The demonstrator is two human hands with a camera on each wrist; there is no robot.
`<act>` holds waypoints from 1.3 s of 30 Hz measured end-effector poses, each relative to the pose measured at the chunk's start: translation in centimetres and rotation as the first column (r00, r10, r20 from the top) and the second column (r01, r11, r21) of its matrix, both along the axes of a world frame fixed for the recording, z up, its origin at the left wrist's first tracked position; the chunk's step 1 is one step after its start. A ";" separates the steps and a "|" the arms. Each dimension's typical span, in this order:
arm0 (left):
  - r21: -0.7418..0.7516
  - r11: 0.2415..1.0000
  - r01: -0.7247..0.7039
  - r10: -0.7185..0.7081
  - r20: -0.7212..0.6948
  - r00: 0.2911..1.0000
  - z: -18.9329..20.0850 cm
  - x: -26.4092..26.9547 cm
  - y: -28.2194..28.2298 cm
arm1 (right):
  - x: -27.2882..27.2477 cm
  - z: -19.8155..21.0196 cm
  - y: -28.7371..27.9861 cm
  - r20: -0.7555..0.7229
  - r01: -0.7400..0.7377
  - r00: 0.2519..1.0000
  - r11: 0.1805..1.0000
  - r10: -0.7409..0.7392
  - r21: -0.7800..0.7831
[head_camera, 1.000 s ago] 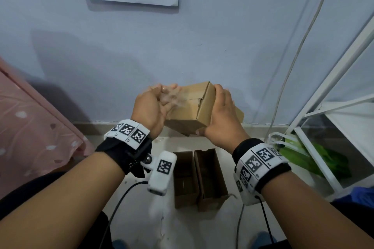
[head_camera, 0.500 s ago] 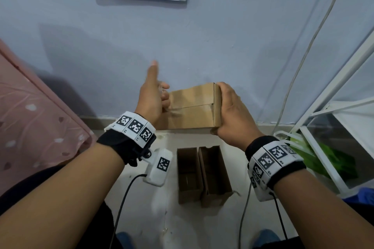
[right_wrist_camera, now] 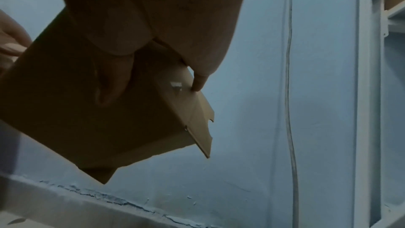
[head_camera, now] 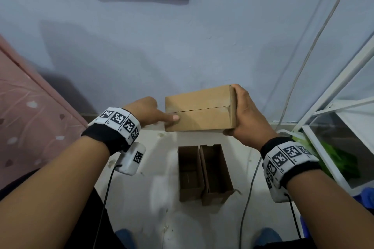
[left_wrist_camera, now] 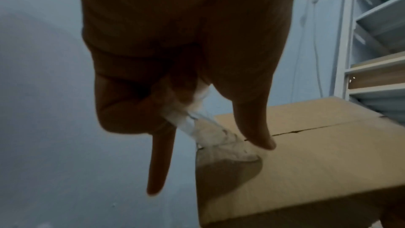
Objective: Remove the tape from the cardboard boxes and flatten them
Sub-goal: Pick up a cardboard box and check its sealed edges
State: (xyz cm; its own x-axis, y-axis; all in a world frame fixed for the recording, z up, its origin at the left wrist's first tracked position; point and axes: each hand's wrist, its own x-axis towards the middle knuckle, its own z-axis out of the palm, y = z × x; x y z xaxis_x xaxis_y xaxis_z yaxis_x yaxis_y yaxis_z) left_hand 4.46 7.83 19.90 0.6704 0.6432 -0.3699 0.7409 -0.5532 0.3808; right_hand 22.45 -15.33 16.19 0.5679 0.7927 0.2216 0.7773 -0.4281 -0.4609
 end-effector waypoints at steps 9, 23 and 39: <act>0.023 0.998 -0.065 0.059 0.207 0.977 -1.1 0.5 -0.9 | -0.1 -1.6 -0.5 -0.170 0.094 0.980 0.994 -0.103 -0.058; 0.091 0.995 0.047 -0.077 0.360 0.930 -2.4 1.7 -5.1 | -4.9 -2.7 2.8 0.233 -0.003 0.968 0.934 0.092 -0.356; -0.751 0.653 0.102 0.713 0.654 0.253 0.9 1.4 -1.5 | -1.6 -6.0 0.6 0.019 0.124 0.992 0.909 -0.127 -0.399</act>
State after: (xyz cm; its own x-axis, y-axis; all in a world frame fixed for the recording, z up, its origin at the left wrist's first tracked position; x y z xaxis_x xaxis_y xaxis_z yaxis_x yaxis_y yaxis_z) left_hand 5.82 6.33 20.82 0.5912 0.8027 -0.0784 -0.2356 0.2648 0.9351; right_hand 20.82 -14.74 10.16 0.6687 0.7365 -0.1022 0.7028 -0.6709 -0.2366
